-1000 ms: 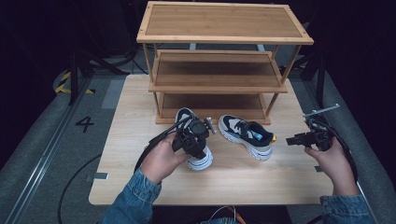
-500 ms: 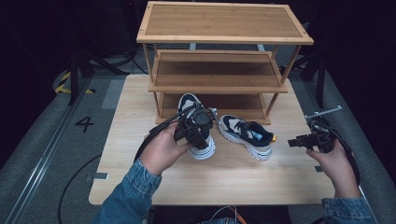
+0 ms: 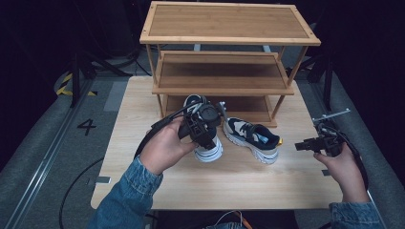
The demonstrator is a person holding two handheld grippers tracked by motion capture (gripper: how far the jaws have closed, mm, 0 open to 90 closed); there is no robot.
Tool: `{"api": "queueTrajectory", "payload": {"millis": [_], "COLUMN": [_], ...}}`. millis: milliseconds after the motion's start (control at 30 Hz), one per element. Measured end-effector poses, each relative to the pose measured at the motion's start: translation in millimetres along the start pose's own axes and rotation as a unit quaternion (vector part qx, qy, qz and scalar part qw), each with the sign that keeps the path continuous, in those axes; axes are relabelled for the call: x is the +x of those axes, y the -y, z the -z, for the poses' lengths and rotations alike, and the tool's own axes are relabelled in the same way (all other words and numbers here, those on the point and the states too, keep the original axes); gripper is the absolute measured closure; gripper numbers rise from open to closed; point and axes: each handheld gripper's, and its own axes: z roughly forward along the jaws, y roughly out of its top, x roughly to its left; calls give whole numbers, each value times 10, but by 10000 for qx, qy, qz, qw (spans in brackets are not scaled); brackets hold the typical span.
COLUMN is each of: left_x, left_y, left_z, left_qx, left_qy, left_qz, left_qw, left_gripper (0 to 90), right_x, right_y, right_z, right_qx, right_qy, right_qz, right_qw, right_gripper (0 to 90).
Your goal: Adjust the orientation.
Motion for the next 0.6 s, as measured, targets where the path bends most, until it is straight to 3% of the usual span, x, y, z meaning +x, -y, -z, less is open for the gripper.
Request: {"api": "queueTrajectory", "payload": {"millis": [133, 400, 600], "left_x": [-42, -114, -103], "left_y": [-18, -115, -191], "left_z": [75, 281, 386], "left_qx": [-3, 12, -33], "left_qy": [-6, -219, -296], "left_qz": [-94, -302, -440], "left_qw": [10000, 9993, 9986], "left_gripper": [686, 686, 685], "right_x": [3, 1, -4], "right_y": [-1, 2, 3], "right_z": [-5, -5, -11], "right_qx": [4, -4, 16], "right_qy": [-5, -19, -26], "right_qz": [4, 1, -5], "right_qw": [10000, 10000, 10000], "right_gripper": [498, 498, 498]}}
